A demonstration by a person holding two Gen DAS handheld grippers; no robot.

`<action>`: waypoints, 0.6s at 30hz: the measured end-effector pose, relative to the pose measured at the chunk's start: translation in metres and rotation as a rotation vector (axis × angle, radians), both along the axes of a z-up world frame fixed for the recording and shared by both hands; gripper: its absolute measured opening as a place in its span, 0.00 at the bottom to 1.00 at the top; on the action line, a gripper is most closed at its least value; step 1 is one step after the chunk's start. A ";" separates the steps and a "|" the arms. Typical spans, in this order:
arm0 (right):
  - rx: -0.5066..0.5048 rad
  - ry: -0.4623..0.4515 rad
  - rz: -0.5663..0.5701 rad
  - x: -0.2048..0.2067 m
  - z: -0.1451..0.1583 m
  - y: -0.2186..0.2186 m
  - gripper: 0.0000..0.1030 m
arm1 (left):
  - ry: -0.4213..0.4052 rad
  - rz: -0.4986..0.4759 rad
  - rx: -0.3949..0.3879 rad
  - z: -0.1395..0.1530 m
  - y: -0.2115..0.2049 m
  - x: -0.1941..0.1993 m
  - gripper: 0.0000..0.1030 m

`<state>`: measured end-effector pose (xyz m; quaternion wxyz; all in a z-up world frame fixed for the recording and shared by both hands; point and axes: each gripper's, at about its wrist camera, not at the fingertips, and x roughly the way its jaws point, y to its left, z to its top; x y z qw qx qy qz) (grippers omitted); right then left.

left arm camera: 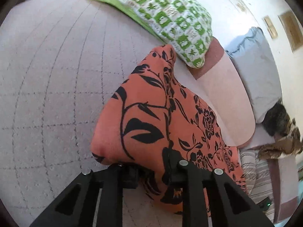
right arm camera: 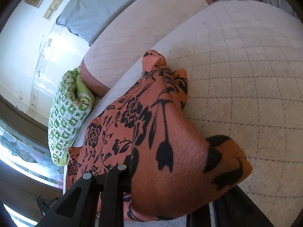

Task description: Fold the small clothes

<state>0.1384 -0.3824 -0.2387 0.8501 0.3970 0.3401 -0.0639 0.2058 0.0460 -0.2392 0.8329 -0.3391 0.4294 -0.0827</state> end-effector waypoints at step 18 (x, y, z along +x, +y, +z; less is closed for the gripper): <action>0.012 0.045 0.067 -0.146 0.023 0.023 0.23 | 0.009 -0.051 0.037 0.014 0.028 -0.180 0.20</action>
